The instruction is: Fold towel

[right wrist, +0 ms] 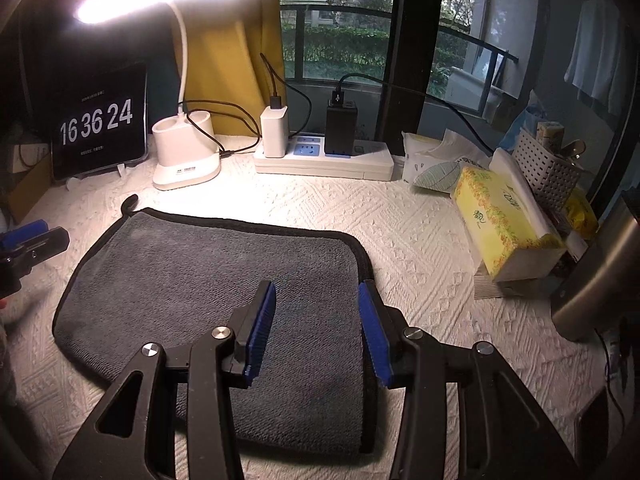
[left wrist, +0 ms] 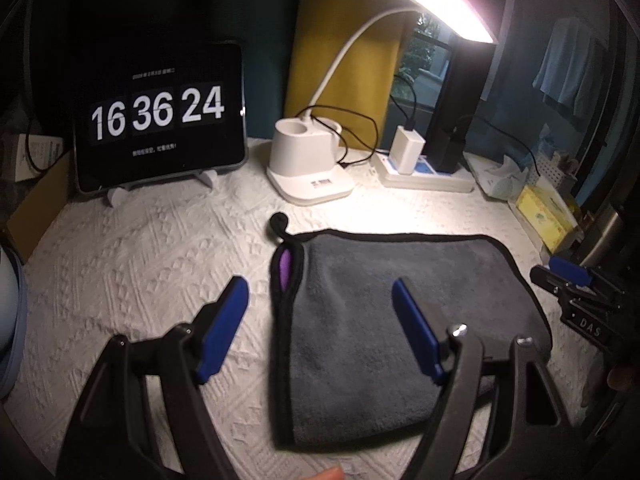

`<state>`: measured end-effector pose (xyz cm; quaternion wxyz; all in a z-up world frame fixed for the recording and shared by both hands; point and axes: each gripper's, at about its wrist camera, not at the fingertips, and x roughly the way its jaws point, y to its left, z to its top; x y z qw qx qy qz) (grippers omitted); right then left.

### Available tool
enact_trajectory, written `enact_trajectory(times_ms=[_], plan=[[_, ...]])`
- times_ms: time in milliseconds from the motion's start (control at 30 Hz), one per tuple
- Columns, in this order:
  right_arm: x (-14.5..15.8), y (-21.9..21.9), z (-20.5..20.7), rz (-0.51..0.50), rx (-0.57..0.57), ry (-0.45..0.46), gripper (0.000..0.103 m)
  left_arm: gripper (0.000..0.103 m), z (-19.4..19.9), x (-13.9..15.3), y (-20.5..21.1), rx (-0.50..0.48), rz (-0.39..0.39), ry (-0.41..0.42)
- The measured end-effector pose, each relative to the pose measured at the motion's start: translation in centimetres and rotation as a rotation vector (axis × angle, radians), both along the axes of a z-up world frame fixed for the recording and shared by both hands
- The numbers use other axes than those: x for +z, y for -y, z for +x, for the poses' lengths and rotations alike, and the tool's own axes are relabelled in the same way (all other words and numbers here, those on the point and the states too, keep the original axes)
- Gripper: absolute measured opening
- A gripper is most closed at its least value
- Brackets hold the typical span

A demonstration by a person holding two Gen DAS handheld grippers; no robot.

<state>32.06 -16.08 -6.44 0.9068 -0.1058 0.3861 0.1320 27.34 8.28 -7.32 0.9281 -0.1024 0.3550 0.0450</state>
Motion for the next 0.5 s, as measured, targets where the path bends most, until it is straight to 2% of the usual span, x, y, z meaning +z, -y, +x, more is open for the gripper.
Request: enact_trajectory(times_ms=[500], plan=[[2.6,0.6,-4.8,0.009,-0.007,0.061,0.045,0.076,-4.7,2.6,1.7,-0.043,0.006,0.084]])
